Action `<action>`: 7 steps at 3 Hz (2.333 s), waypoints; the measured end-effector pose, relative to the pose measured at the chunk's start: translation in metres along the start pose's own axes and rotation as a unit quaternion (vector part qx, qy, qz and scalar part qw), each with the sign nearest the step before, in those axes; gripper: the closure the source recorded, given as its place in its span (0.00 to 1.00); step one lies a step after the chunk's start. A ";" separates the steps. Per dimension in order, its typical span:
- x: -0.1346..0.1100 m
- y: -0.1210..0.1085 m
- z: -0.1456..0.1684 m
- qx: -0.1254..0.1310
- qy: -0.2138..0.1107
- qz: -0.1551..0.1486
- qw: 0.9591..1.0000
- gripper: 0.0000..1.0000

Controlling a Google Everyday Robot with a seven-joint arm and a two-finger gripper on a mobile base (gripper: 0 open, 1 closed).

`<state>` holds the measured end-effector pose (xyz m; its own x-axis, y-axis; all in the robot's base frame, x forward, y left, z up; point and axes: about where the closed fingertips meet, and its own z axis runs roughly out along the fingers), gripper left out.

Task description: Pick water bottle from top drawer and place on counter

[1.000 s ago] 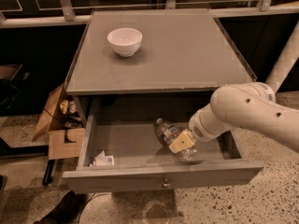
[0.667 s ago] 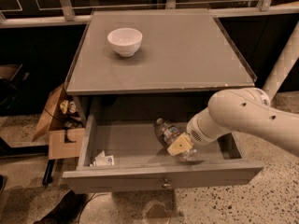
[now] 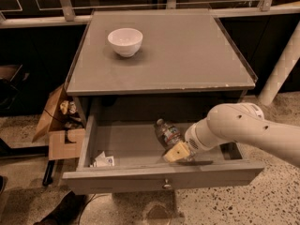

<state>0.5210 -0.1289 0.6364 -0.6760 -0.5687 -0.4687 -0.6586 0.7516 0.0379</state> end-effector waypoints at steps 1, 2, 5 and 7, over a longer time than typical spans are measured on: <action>0.005 -0.003 0.015 0.006 -0.009 0.001 1.000 0.17; 0.010 -0.006 0.026 0.019 -0.017 -0.005 1.000 0.18; 0.012 -0.001 0.030 0.067 -0.011 -0.082 0.994 0.87; 0.003 0.001 0.021 0.039 -0.014 -0.106 0.993 1.00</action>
Offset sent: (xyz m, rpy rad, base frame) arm 0.0086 -0.0033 -0.0393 -0.0069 -0.0696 -0.0159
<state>0.5251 -0.1232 0.6168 -0.5136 -0.7085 -0.4840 -0.7576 0.6393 -0.1319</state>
